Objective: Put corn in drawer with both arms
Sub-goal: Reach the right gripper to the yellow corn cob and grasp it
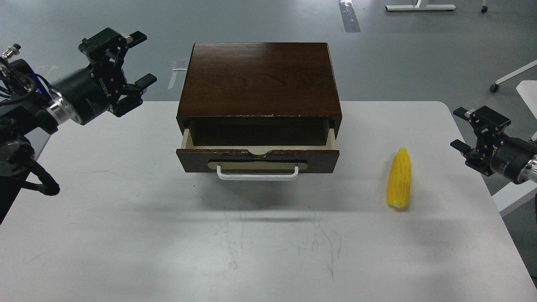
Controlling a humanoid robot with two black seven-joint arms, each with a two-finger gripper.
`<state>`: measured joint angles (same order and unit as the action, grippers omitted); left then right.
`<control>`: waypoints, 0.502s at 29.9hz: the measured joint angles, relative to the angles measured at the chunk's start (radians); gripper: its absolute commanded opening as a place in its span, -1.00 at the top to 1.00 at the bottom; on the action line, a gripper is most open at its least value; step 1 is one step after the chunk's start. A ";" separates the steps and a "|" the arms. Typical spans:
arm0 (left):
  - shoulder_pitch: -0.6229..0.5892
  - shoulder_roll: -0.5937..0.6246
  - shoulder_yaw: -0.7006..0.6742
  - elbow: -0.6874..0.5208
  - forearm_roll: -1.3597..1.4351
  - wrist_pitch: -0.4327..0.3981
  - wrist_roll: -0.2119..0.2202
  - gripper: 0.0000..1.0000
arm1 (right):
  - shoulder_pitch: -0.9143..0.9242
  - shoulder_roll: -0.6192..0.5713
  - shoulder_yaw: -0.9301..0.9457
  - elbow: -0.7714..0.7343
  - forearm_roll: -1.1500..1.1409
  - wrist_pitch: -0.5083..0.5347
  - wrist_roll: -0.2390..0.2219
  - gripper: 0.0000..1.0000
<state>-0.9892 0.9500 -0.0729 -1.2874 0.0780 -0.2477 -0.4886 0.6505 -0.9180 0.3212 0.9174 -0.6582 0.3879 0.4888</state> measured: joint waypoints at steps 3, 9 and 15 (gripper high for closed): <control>0.059 -0.035 -0.066 0.043 -0.013 -0.035 0.000 -0.95 | 0.003 -0.035 0.000 0.037 -0.182 -0.015 0.000 -1.00; 0.119 -0.073 -0.125 0.059 -0.008 -0.047 0.000 -0.95 | 0.035 -0.057 -0.007 0.088 -0.422 -0.024 0.000 -1.00; 0.126 -0.082 -0.130 0.060 -0.005 -0.047 0.000 -0.95 | 0.111 -0.016 -0.120 0.083 -0.485 -0.024 0.000 -1.00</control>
<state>-0.8636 0.8684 -0.2026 -1.2273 0.0731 -0.2946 -0.4887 0.7610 -0.9339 0.2012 1.0007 -1.1432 0.3635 0.4888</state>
